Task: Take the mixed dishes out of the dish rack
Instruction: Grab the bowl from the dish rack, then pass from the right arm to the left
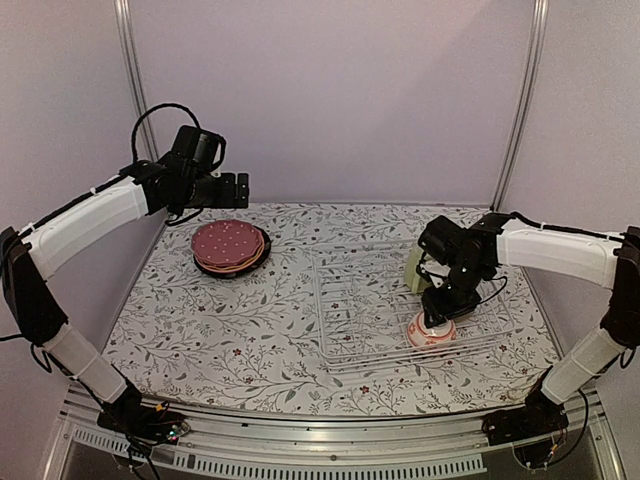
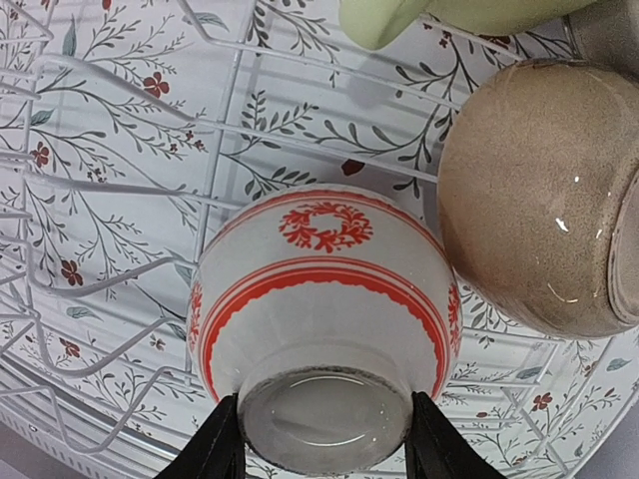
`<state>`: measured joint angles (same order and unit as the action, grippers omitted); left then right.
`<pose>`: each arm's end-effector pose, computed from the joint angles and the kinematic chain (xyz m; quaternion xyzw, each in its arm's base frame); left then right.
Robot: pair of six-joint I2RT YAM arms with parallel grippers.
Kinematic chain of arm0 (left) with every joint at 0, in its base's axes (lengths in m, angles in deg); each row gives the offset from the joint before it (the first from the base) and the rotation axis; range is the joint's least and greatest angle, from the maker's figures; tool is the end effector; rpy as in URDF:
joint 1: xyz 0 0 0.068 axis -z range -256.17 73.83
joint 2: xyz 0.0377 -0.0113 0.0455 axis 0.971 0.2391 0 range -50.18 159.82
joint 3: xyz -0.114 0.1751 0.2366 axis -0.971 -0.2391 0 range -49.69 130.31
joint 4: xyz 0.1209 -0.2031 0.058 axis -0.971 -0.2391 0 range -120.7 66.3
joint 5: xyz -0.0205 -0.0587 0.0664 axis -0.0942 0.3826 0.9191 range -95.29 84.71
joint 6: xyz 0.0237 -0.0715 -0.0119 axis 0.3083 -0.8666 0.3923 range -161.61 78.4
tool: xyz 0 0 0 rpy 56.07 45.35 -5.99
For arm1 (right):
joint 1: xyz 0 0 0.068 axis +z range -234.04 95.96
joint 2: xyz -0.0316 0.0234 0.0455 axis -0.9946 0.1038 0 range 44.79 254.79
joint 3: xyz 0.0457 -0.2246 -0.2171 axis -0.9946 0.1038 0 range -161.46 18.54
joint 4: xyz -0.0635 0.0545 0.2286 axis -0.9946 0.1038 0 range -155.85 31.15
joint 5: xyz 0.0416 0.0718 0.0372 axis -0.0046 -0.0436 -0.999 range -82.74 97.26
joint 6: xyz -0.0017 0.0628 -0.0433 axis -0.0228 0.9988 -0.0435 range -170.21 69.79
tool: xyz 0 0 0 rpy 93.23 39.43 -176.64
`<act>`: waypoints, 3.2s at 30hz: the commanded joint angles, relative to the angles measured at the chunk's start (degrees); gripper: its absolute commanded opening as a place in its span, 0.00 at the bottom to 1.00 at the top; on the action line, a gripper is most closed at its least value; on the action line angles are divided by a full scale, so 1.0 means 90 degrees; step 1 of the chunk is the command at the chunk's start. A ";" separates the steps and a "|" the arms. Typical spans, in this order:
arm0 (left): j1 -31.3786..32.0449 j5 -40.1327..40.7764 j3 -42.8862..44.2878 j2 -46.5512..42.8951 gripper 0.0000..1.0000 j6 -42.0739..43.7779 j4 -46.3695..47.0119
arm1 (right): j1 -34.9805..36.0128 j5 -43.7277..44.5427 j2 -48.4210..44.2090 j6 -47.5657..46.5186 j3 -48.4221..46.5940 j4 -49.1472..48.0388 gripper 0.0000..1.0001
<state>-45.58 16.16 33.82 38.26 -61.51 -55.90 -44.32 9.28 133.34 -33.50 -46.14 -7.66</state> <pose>0.3120 -0.1570 0.3807 -0.0006 0.8837 -0.0358 0.4666 0.2029 0.1657 0.2478 -0.1978 0.9776 0.0172 0.0694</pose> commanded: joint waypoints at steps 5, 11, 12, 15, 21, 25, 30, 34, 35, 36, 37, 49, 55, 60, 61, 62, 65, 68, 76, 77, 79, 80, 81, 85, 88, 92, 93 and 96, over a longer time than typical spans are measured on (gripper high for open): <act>0.0188 -0.0413 0.0072 -0.0166 0.99 0.0218 0.0287 | -0.0200 0.0098 -0.0620 0.0006 -0.0160 0.0255 0.38; 0.0258 -0.0853 -0.0160 -0.0374 1.00 0.0329 0.0728 | -0.0261 0.0280 -0.0932 -0.0011 -0.0448 0.0459 0.37; 0.0268 -0.0948 -0.0195 -0.0403 1.00 0.0348 0.0804 | -0.0266 0.0285 -0.0972 -0.0011 -0.0481 0.0474 0.37; 0.0302 -0.1325 -0.0316 -0.0455 1.00 0.0421 0.1009 | -0.0275 0.0270 -0.1089 -0.0004 -0.0612 0.0476 0.37; 0.0415 -0.2616 -0.0660 -0.0541 1.00 0.0446 0.1720 | -0.0280 0.0029 -0.1276 0.0038 -0.0787 0.0312 0.36; 0.0649 -0.3412 -0.0939 -0.0552 0.99 0.0457 0.2259 | -0.0274 -0.0135 -0.1379 0.0068 -0.0917 0.0139 0.36; 0.0918 -0.4410 -0.1209 -0.0435 0.99 0.0183 0.2941 | -0.0280 -0.0444 -0.1407 0.0149 -0.1217 -0.0171 0.35; 0.0990 -0.5463 -0.1373 -0.0288 0.94 -0.0267 0.3724 | -0.0270 -0.0606 -0.1375 0.0165 -0.1532 -0.0340 0.35; 0.1011 -0.5720 -0.1438 -0.0257 0.94 -0.0407 0.3980 | -0.0279 -0.0648 -0.1358 0.0165 -0.1607 -0.0389 0.35; 0.1043 -0.5898 -0.1461 -0.0215 0.93 -0.0504 0.4132 | -0.0265 -0.0691 -0.1347 0.0158 -0.1672 -0.0441 0.35; 0.1074 -0.6033 -0.1465 -0.0183 0.93 -0.0566 0.4226 | -0.0265 -0.0722 -0.1342 0.0160 -0.1745 -0.0494 0.35; 0.1220 -0.7580 -0.1481 0.0565 0.87 -0.2278 0.6140 | -0.0168 -0.1252 -0.1268 0.0165 -0.2389 -0.1014 0.34; 0.1275 -0.7921 -0.1497 0.0991 0.82 -0.3183 0.7060 | -0.0106 -0.1380 -0.1257 0.0182 -0.2620 -0.1188 0.33; 0.1418 -0.8093 -0.1315 0.1337 0.80 -0.3646 0.7417 | -0.0023 -0.1492 -0.1236 0.0175 -0.2714 -0.1362 0.33; 0.1432 -0.8114 -0.1302 0.1405 0.79 -0.3750 0.7515 | -0.0003 -0.1494 -0.1227 0.0175 -0.2728 -0.1399 0.33; 0.1435 -0.8133 -0.1295 0.1469 0.78 -0.3838 0.7600 | 0.0012 -0.1506 -0.1226 0.0175 -0.2741 -0.1422 0.33; 0.1435 -0.8179 -0.1261 0.1531 0.76 -0.3937 0.7663 | 0.0055 -0.1538 -0.1231 0.0166 -0.2769 -0.1514 0.33; 0.1476 -0.8300 -0.1250 0.1585 0.73 -0.4194 0.8033 | 0.0105 -0.1579 -0.1239 0.0151 -0.2774 -0.1574 0.33; 0.1691 -0.8568 -0.0981 0.1997 0.58 -0.4998 0.8954 | 0.0200 -0.1766 -0.1213 0.0086 -0.2754 -0.1829 0.33; 0.1703 -0.8583 -0.0969 0.2029 0.57 -0.5121 0.9119 | 0.0210 -0.1792 -0.1215 0.0083 -0.2754 -0.1859 0.33; 0.1723 -0.8593 -0.0963 0.2087 0.52 -0.5381 0.9536 | 0.0223 -0.1841 -0.1226 0.0079 -0.2736 -0.1909 0.33; 0.1735 -0.8594 -0.0954 0.2124 0.50 -0.5523 0.9724 | 0.0238 -0.1868 -0.1233 0.0070 -0.2719 -0.1945 0.33; 0.1754 -0.8602 -0.0928 0.2160 0.47 -0.5656 0.9903 | 0.0252 -0.1901 -0.1240 0.0071 -0.2687 -0.1980 0.33; 0.1794 -0.8590 -0.0792 0.2327 0.31 -0.6252 1.0575 | 0.0270 -0.1988 -0.1254 0.0104 -0.2587 -0.2119 0.33; 0.1792 -0.8527 -0.0702 0.2528 0.18 -0.6885 1.1328 | 0.0283 -0.2034 -0.1273 0.0121 -0.2565 -0.2158 0.33; 0.1787 -0.8464 -0.0600 0.2746 0.00 -0.7258 1.1762 | 0.0282 -0.2045 -0.1335 0.0139 -0.2521 -0.2226 0.33; 0.1787 -0.8454 -0.0597 0.2764 0.00 -0.7257 1.1738 | 0.0279 -0.2045 -0.1350 0.0152 -0.2511 -0.2228 0.34; 0.1796 -0.8444 -0.0577 0.2773 0.00 -0.7284 1.1751 | 0.0276 -0.2047 -0.1362 0.0161 -0.2486 -0.2214 0.34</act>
<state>-30.61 -59.75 26.76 62.83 -124.08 44.59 -42.15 -8.62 122.13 -31.90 -68.48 -24.53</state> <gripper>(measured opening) 0.065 0.490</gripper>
